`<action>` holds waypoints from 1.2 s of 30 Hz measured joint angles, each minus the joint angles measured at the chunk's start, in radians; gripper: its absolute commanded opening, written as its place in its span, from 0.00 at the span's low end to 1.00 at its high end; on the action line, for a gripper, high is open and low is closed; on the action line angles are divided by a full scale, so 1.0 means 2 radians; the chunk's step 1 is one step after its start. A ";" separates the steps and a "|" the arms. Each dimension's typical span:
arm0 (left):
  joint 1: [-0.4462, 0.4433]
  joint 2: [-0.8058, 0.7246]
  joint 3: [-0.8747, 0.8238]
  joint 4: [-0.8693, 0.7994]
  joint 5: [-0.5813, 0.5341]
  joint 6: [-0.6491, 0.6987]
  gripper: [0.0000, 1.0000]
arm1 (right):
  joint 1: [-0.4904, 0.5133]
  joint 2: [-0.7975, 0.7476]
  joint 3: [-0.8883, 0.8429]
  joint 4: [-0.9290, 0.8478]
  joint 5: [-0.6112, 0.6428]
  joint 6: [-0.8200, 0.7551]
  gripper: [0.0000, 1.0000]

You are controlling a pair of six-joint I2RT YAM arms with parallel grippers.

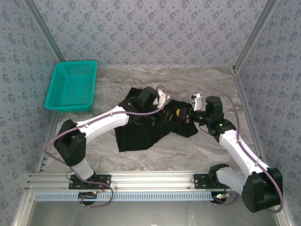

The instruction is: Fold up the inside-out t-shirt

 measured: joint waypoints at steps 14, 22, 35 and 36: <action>0.085 -0.074 -0.041 0.114 0.182 -0.122 0.00 | 0.029 -0.022 0.061 -0.125 0.177 -0.086 0.24; 0.089 -0.084 -0.047 0.130 0.197 -0.158 0.00 | 0.034 -0.021 0.089 -0.172 0.247 -0.098 0.44; 0.085 -0.078 -0.047 0.104 0.178 -0.145 0.00 | 0.180 -0.081 0.089 -0.174 0.304 -0.185 0.40; 0.085 -0.078 -0.047 0.103 0.178 -0.143 0.00 | 0.186 -0.073 0.090 -0.172 0.306 -0.191 0.39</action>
